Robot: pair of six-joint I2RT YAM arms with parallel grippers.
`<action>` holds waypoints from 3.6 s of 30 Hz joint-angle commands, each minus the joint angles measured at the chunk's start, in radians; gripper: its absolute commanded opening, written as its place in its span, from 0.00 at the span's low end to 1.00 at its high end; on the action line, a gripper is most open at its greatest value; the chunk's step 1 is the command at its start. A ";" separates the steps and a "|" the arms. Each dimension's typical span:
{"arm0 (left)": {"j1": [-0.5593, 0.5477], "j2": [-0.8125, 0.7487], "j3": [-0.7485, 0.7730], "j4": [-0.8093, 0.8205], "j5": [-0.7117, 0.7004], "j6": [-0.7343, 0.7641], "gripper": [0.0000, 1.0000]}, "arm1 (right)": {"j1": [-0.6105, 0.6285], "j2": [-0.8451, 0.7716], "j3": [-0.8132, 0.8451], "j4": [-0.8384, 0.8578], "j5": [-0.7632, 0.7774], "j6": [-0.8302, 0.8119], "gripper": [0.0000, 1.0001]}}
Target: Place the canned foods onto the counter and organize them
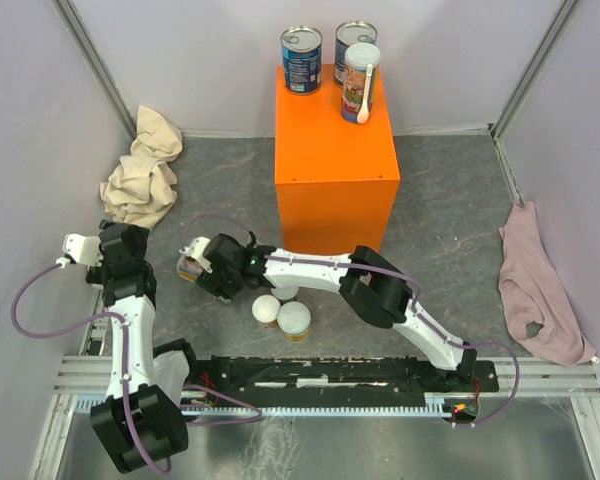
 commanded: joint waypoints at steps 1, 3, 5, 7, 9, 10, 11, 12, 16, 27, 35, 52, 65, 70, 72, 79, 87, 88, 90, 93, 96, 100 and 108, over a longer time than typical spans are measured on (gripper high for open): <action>0.007 0.001 -0.003 0.038 0.017 -0.038 0.99 | 0.009 -0.141 -0.139 0.060 0.117 0.019 0.42; 0.007 0.003 -0.004 0.040 0.026 -0.041 0.99 | 0.010 -0.170 -0.192 0.068 0.116 0.018 0.43; 0.007 0.001 -0.004 0.042 0.029 -0.042 0.99 | 0.009 -0.206 -0.244 0.076 0.116 0.025 0.45; 0.007 0.001 -0.005 0.042 0.032 -0.043 0.99 | 0.009 -0.236 -0.290 0.080 0.118 0.029 0.50; 0.008 0.001 -0.006 0.044 0.034 -0.044 0.99 | 0.009 -0.255 -0.313 0.069 0.108 0.032 0.61; 0.006 0.001 -0.006 0.044 0.036 -0.045 0.99 | 0.009 -0.262 -0.318 0.067 0.101 0.033 0.67; 0.007 0.001 -0.007 0.044 0.034 -0.045 0.99 | 0.009 -0.269 -0.321 0.068 0.094 0.032 0.73; 0.007 0.000 -0.007 0.045 0.035 -0.045 0.99 | 0.009 -0.274 -0.320 0.070 0.088 0.031 0.89; 0.007 0.002 -0.007 0.043 0.031 -0.043 0.99 | 0.009 -0.269 -0.261 0.036 0.070 0.019 0.99; 0.012 0.011 -0.008 0.051 0.045 -0.044 0.99 | 0.009 -0.238 -0.129 -0.009 0.053 -0.012 0.99; 0.016 0.009 -0.010 0.053 0.045 -0.047 0.99 | -0.004 -0.122 0.042 -0.044 -0.007 -0.022 1.00; 0.037 0.012 -0.016 0.062 0.063 -0.052 0.99 | -0.048 0.065 0.250 -0.104 -0.104 0.013 0.98; 0.046 0.018 -0.019 0.068 0.073 -0.054 0.99 | -0.049 0.143 0.304 -0.119 -0.194 0.059 0.89; 0.046 0.024 -0.020 0.073 0.079 -0.052 0.99 | -0.048 0.129 0.280 -0.102 -0.213 0.068 0.57; 0.047 0.023 -0.020 0.072 0.079 -0.051 0.99 | -0.049 0.114 0.264 -0.087 -0.214 0.072 0.39; 0.047 0.026 -0.023 0.075 0.082 -0.052 0.99 | -0.047 0.058 0.250 -0.058 -0.208 0.069 0.09; 0.047 0.026 -0.024 0.076 0.086 -0.053 0.99 | -0.046 -0.055 0.212 0.014 -0.186 0.061 0.01; 0.046 0.026 -0.025 0.077 0.087 -0.053 0.99 | -0.045 -0.071 0.211 0.016 -0.179 0.060 0.01; 0.046 0.025 -0.026 0.078 0.091 -0.054 0.99 | -0.045 -0.098 0.202 0.026 -0.164 0.057 0.01; 0.047 0.028 -0.027 0.081 0.097 -0.056 0.99 | -0.046 -0.140 0.183 0.043 -0.146 0.054 0.01; 0.046 0.034 -0.028 0.085 0.105 -0.057 0.99 | -0.044 -0.177 0.161 0.057 -0.138 0.052 0.01; 0.046 0.038 -0.028 0.085 0.112 -0.058 0.99 | -0.044 -0.220 0.119 0.083 -0.124 0.054 0.01; 0.046 0.038 -0.030 0.086 0.114 -0.061 0.99 | -0.030 -0.328 0.039 0.128 -0.109 0.042 0.01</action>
